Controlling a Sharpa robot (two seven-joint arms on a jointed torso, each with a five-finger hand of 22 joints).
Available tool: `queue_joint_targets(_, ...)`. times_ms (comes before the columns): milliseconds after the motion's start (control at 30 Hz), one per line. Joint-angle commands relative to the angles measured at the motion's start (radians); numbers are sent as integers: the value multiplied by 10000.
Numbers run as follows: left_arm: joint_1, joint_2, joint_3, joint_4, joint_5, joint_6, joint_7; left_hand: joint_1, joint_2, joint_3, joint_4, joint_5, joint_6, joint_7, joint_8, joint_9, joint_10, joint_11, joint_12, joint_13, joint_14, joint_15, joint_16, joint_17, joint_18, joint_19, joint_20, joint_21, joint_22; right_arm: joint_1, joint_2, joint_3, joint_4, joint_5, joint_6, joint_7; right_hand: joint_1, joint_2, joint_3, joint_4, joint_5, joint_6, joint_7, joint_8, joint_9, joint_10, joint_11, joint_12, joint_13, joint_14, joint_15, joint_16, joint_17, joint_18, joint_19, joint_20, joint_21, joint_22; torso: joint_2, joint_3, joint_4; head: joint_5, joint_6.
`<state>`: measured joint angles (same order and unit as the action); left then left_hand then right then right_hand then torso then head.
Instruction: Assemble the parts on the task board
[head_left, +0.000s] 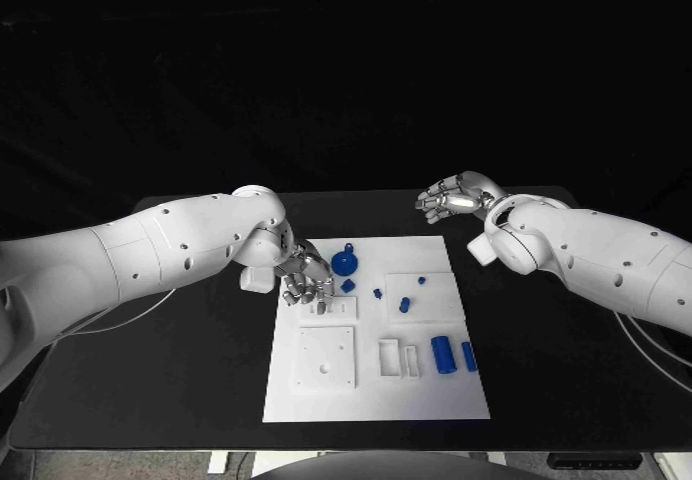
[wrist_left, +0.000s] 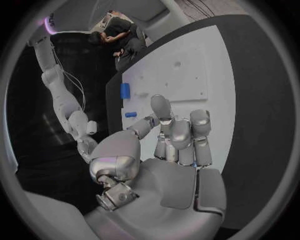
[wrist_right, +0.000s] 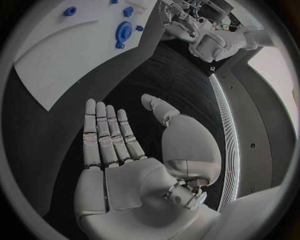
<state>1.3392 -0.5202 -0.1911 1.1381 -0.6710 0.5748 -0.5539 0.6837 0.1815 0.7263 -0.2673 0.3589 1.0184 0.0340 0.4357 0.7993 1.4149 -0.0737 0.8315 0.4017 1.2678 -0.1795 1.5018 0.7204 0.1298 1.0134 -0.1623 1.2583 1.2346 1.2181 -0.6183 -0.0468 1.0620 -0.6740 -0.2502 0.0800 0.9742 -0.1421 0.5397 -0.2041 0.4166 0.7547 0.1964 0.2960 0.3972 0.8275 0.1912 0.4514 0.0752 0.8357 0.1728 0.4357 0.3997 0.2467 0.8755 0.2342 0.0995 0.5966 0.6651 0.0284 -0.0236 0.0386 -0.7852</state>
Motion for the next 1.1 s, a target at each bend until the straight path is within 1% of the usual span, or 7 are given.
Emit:
queue_joint_targets(33, 10, -78, 48, 236, -142, -542, 37, -89, 41, 328, -244, -130, -59, 40, -18, 32, 44, -1, 56, -54, 2, -4, -14, -10, 102, 67, -874, 13, -29, -3, -7, 1, 15, -100, 110, 61, -37, 40, -29, -31, 49, -46, 289, 23, -18, -12, 18, 56, -15, -55, 14, 39, -17, 151, -61, -8, -33, -12, -4, -6, 12, -5, 32)
queue_joint_targets(267, 14, -401, 263, 566, -293, -1429, 121, 38, -108, 359, -156, -1165, -332, 130, -207, 44, -112, 88, 80, -194, -61, 71, -232, -116, 107, 71, -889, -102, -121, -3, -21, 1, 39, -323, 110, 72, 151, 38, 9, -206, -2, -36, 281, 42, -28, -3, 11, 80, -29, -48, 7, 73, -46, 151, -54, -15, -28, -10, -15, -13, 14, -23, 96)
queue_joint_targets(433, 37, -759, 451, 921, -340, -2289, 264, 283, -357, 447, -140, -1384, -832, 271, -515, -46, -336, 211, 8, -257, -149, 181, -427, -206, 98, 25, -884, -226, -196, -3, -42, 1, 102, -799, 167, 51, 414, 63, 91, -462, -293, 15, 264, 83, -33, 47, -7, 125, -33, -7, -11, 132, -69, 151, 1, -26, 5, 5, -21, -9, 21, -45, 165)
queue_joint_targets(600, 93, -1293, 525, 1579, -619, -3156, 531, 578, -822, 482, -150, -1852, -1301, 424, -746, -187, -877, 363, -336, -432, -335, 316, -740, -341, 81, -94, -822, -411, -293, -3, -82, 1, 194, -1214, 203, 56, 627, 79, 171, -675, -511, 89, 238, 131, -32, 146, -47, 191, -26, 94, -53, 222, -67, 151, 115, -52, 68, 29, -25, -12, 15, -41, 253)
queue_joint_targets(733, 105, -1796, 542, 2092, -701, -4504, 1107, 1053, -1900, 472, -116, -3031, -1635, 597, -737, -246, -1782, 582, -1055, -775, -787, 541, -1402, -665, 28, -420, -626, -805, -476, -3, -133, 1, 285, -1659, 149, 41, 786, 81, 190, -814, -795, 233, 183, 209, -21, 399, -155, 358, 9, 343, -174, 430, 9, 151, 421, -146, 264, 123, -29, -28, 21, -43, 350)
queue_joint_targets(900, 101, -2141, 537, 2251, -644, -5577, 1750, 2156, -2861, 485, -86, -3103, -1755, 831, -584, -233, -2430, 794, -1816, -1144, -1175, 763, -2178, -1071, -47, -776, -375, -1300, -731, -3, -228, 2, 449, -2047, 227, -7, 946, 40, 21, -841, -1125, 512, 70, 342, 30, 1182, -535, 925, 310, 1044, -550, 1044, 450, 151, 1268, -482, 923, 506, -33, -30, 29, -31, 459)
queue_joint_targets(1100, 74, -2588, 499, 2654, -355, -6412, 2669, 3222, -3420, 325, -36, -3110, -2047, 1048, -603, -453, -3177, 1146, -2700, -1551, -1633, 1108, -2988, -1464, -247, -1259, -36, -1922, -1036, -1, -353, 3, 817, -2792, 361, -153, 1107, -40, -470, -865, -1414, 742, -220, 429, 142, 2788, -1279, 2634, 1634, 2583, -1574, 2886, 2167, 151, 3195, -1447, 2798, 1746, -14, -53, 9, -10, 569)
